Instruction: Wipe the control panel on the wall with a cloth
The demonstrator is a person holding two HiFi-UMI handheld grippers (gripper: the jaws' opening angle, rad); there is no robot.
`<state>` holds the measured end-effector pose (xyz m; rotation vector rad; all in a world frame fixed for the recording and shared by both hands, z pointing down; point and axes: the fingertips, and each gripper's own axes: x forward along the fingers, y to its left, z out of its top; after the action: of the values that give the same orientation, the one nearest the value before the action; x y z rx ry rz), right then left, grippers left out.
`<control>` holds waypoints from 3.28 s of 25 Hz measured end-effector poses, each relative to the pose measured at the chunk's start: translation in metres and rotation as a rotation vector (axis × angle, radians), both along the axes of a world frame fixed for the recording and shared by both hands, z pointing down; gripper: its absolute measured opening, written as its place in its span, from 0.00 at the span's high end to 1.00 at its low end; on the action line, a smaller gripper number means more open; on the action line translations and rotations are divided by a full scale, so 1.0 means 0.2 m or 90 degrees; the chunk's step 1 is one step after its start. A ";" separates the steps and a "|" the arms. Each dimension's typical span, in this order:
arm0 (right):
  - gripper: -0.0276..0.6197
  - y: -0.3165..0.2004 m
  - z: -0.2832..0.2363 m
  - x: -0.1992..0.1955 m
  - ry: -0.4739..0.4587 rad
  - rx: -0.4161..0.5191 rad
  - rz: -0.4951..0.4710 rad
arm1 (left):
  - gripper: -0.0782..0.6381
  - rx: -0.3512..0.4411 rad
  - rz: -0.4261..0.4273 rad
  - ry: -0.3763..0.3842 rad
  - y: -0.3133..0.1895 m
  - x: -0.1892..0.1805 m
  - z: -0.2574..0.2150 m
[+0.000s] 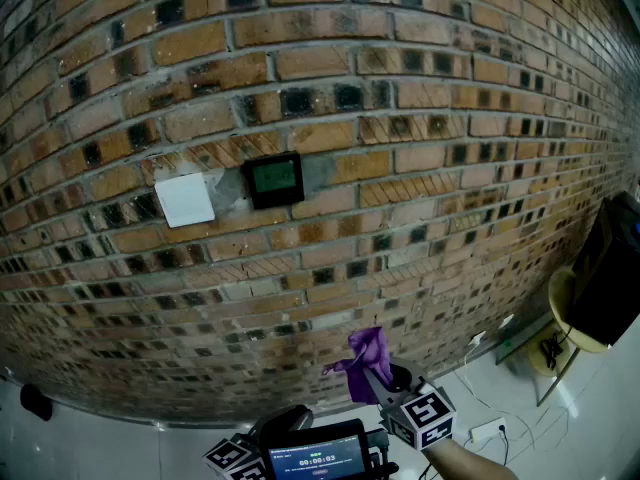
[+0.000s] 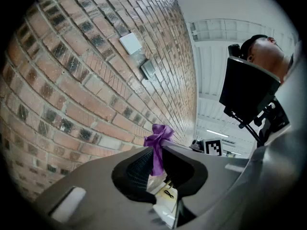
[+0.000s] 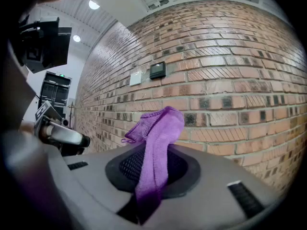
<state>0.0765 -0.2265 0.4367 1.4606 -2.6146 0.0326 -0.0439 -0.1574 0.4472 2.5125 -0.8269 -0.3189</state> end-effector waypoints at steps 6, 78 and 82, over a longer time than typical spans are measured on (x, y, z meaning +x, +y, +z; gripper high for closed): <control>0.84 -0.05 -0.09 -0.03 0.002 0.029 -0.003 | 0.81 0.013 -0.004 0.000 -0.02 -0.05 -0.03; 0.84 -0.80 -1.44 -0.43 0.104 0.377 -0.009 | 0.74 0.091 -0.051 0.001 -0.03 -0.15 -0.24; 0.84 -0.80 -1.44 -0.33 0.107 0.373 0.014 | 0.74 0.091 -0.041 0.001 -0.03 -0.12 -0.23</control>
<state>0.0105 -0.3873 0.1496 1.5538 -2.5808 -0.8791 -0.0686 -0.1643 0.4005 2.6198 -0.9164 -0.4151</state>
